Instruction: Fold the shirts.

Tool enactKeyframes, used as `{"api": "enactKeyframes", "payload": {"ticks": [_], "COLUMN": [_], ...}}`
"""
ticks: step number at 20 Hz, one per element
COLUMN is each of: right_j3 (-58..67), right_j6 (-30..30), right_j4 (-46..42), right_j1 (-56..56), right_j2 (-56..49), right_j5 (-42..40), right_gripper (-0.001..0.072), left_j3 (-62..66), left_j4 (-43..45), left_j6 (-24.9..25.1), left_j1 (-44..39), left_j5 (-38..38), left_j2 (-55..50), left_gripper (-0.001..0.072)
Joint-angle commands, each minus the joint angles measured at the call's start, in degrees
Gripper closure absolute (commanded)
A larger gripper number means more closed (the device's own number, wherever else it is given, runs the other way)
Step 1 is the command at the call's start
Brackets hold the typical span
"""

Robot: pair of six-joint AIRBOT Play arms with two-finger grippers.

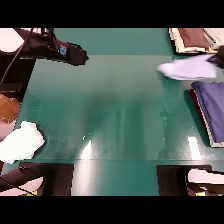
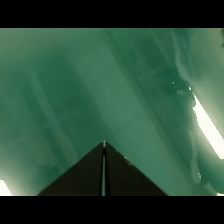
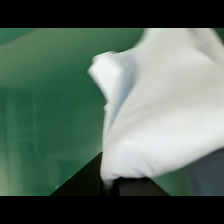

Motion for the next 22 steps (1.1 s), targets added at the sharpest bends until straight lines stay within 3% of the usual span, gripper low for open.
{"api": "enactKeyframes", "payload": {"ticks": [1,7,13,16,22], "right_j3": [0.04,6.91,21.55,15.61,-7.72], "right_j6": [-1.09,-2.38,-0.74,-0.7,-0.74], "right_j4": [-1.05,-1.01,-7.3,-10.8,-17.07], "right_j1": [-9.9,-11.15,-12.31,-15.23,-23.91], "right_j2": [1.57,1.55,2.36,6.69,18.69], "right_j5": [2.08,2.45,13.46,16.13,17.55], "right_gripper": [0.0696,0.0696,0.0696,0.0697,0.0693], "left_j3": [0.0,0.0,0.0,0.0,0.0], "left_j4": [0.02,0.02,0.11,0.11,0.07], "left_j6": [0.11,0.13,0.66,1.31,2.14], "left_j1": [-2.89,-2.95,-2.95,-2.95,-2.95], "left_j5": [2.14,2.08,2.05,2.05,1.99], "left_j2": [-0.04,-0.04,-0.04,-0.04,-0.04], "left_gripper": [0.068,0.068,0.068,0.0679,0.0679]}}
